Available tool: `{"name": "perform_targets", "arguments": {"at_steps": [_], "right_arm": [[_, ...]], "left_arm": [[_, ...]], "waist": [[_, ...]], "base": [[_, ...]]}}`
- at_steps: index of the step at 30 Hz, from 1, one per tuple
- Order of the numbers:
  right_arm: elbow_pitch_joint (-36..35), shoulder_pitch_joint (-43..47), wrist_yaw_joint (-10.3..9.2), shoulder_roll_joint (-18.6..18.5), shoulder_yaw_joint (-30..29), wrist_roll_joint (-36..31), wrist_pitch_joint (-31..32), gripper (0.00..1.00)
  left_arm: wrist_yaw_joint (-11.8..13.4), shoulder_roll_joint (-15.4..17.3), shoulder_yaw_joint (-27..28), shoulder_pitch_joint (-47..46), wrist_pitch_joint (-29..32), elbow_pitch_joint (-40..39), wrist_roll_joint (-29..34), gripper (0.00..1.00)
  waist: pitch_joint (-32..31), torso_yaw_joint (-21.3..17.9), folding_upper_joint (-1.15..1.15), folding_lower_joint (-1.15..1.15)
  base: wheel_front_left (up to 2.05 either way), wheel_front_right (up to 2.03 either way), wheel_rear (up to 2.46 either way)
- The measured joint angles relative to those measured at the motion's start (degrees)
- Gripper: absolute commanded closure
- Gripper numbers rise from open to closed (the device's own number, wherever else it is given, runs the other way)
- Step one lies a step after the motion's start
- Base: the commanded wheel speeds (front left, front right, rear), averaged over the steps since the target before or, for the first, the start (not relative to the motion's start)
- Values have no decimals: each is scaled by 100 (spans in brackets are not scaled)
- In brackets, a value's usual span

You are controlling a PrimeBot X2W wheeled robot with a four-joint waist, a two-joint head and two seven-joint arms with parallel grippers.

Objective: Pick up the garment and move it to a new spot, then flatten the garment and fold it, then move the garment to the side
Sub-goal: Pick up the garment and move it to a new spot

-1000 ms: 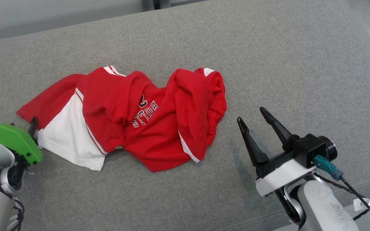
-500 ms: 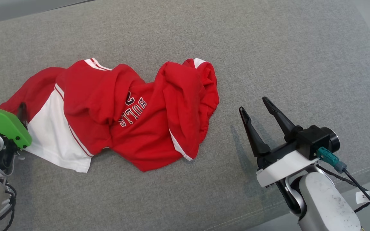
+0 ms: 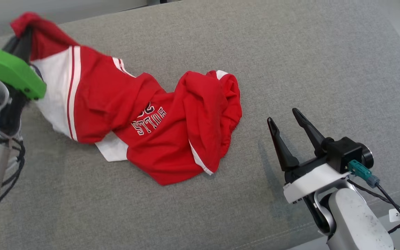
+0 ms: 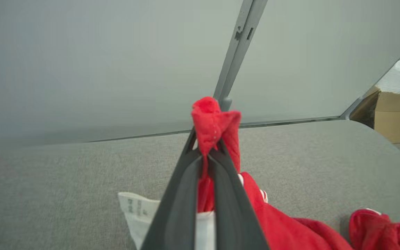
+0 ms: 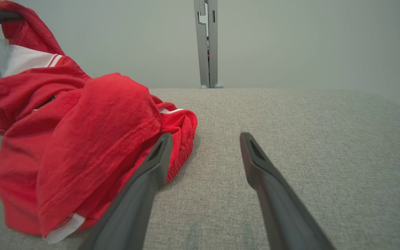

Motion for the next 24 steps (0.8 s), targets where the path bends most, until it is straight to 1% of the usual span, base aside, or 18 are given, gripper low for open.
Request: {"name": "perform_targets", "arguments": {"at_steps": [4, 6, 10, 13, 15, 19, 21, 24], "right_arm": [[49, 81, -1, 1, -11, 3, 0, 0], [54, 84, -1, 1, -11, 11, 0, 0], [56, 130, -1, 2, -11, 29, 0, 0], [81, 288, 0, 3, -2, 66, 0, 0], [98, 378, -1, 4, 1, 71, 0, 0], [115, 458, -1, 7, -5, 113, 0, 0], [120, 490, -1, 11, -5, 114, 0, 0], [125, 560, -1, 13, -2, 114, 0, 0]], "left_arm": [[-192, 29, 52, -243, -30, -534, 18, 100], [-248, 45, 63, -281, 38, -711, -4, 100], [-259, 225, 103, -361, 147, -901, -13, 100], [-257, 366, 334, -541, 267, -1120, -221, 100], [-257, 386, 450, -678, 343, -1355, -318, 100], [-259, 398, 456, -940, 556, -1796, -453, 100], [-238, 521, 430, -1084, 671, -1881, -335, 100], [-24, 953, 452, -1270, 900, -1847, -69, 100]], "waist": [[-174, 87, 0, 0], [-271, 129, 0, 0], [-417, 183, 0, 0], [-549, 236, 0, 0], [-628, 269, 0, 0], [-762, 332, 0, 0], [-826, 359, 0, 0], [-911, 395, 0, 0]], "base": [[0, 0, 0], [0, 0, 0], [0, 0, 0], [0, 0, 0], [0, 0, 0], [0, 0, 0], [0, 0, 0], [0, 0, 0]]}}
